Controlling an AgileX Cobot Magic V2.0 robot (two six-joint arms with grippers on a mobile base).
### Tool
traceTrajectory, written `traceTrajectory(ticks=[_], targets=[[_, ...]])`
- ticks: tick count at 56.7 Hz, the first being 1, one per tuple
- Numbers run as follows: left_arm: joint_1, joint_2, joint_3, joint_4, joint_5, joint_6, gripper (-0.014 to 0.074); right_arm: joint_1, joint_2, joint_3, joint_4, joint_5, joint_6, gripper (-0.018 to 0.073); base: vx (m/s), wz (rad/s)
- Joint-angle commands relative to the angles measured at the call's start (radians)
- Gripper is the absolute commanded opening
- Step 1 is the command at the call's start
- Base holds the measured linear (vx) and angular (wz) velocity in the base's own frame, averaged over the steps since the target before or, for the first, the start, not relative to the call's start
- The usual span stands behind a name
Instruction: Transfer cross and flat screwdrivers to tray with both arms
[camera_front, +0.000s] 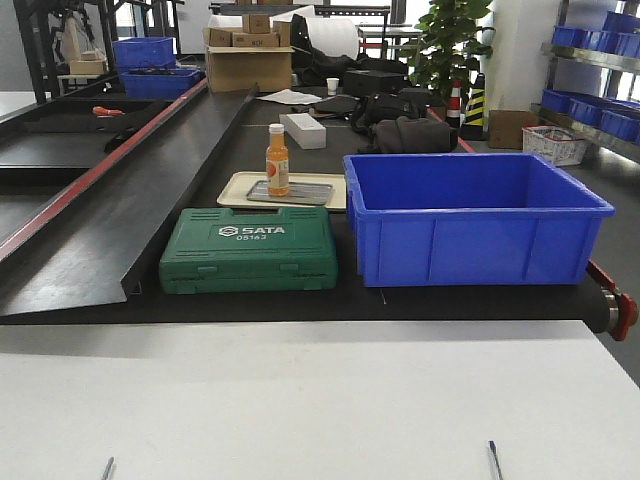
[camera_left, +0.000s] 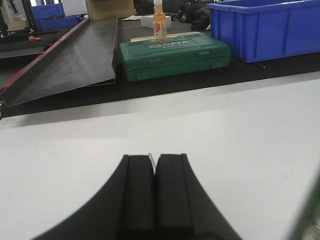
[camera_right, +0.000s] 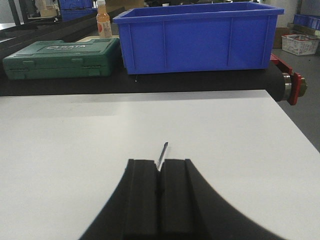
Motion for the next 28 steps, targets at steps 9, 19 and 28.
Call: traceTrajectory(ticks=[9,19,28], targets=[[0.0,-0.012,-0.029,0.0,-0.081,0.0,0.0003,-0.006,-0.006,0.007,-0.004,-0.083,-0.002,-0.0008,0.0,0.0],[0.0,-0.012,-0.029,0.0,-0.081,0.0,0.0003,-0.006,-0.006,0.007,-0.004,-0.083,-0.002,-0.0008,0.0,0.0],[0.0,-0.012,-0.029,0.0,-0.081,0.0,0.0003,-0.006,-0.006,0.007,-0.004,-0.083,-0.002,-0.0008,0.0,0.0]])
